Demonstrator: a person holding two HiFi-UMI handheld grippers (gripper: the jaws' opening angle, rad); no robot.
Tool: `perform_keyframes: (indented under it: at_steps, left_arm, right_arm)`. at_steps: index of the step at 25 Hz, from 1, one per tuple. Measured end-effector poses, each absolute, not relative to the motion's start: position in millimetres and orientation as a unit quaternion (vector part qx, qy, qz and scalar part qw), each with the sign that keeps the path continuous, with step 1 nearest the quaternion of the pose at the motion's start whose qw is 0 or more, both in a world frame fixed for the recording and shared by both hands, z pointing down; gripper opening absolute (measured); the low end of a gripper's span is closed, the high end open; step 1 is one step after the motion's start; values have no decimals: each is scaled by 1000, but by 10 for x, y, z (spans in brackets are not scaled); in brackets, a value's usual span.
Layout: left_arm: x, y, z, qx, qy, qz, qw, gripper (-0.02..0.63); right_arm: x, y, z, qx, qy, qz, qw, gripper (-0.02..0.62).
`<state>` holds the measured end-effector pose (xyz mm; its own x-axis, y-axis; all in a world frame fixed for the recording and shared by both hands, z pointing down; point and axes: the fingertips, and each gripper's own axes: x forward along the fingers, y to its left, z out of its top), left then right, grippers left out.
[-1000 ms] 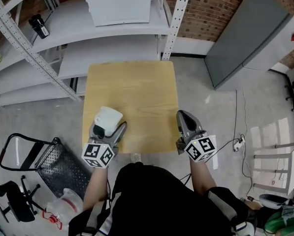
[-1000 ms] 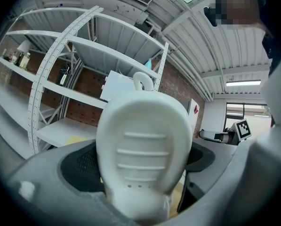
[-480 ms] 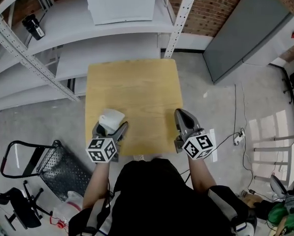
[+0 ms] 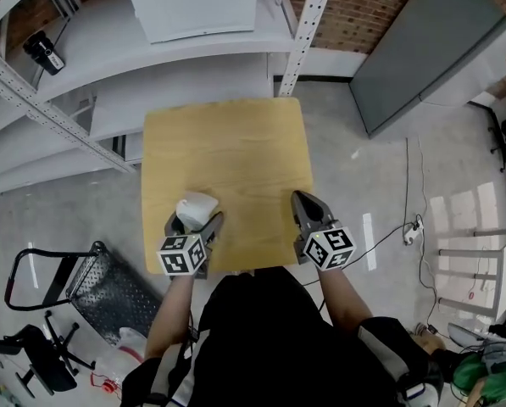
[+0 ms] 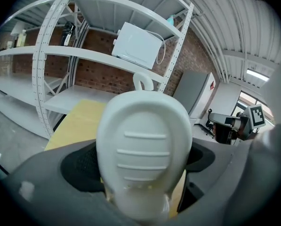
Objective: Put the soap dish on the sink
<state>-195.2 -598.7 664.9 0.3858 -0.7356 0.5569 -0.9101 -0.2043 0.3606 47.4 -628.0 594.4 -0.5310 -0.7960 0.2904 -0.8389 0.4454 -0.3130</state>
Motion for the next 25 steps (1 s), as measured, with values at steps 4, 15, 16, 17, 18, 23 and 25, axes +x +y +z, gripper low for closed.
perform_keyframes:
  at_steps: [4, 15, 16, 17, 18, 23, 25]
  left_arm:
    - [-1900, -5997, 6827, 751, -541, 147, 349, 487]
    - [-1681, -5954, 7334, 729, -509, 223, 400, 488]
    - [-1682, -5958, 7367, 728, -508, 230, 400, 488]
    - [-1684, -5965, 7394, 726, -507, 237, 399, 488]
    - [-1682, -5971, 7421, 725, -506, 244, 398, 488]
    - [-1587, -6002, 7559, 727, -489, 280, 394, 488]
    - [-1524, -6007, 7623, 727, -480, 289, 398, 488]
  right_arm:
    - [455, -6351, 6105, 467, -854, 219, 69, 6]
    - [575, -6406, 6487, 469, -835, 277, 72, 6]
    - [588, -6406, 6518, 471, -833, 282, 72, 6]
    - [600, -6403, 6551, 472, -831, 286, 73, 6]
    - [613, -6397, 6584, 473, -829, 289, 76, 6]
    - [694, -6386, 6702, 479, -818, 306, 83, 6]
    - [714, -6379, 6744, 481, -816, 309, 90, 6]
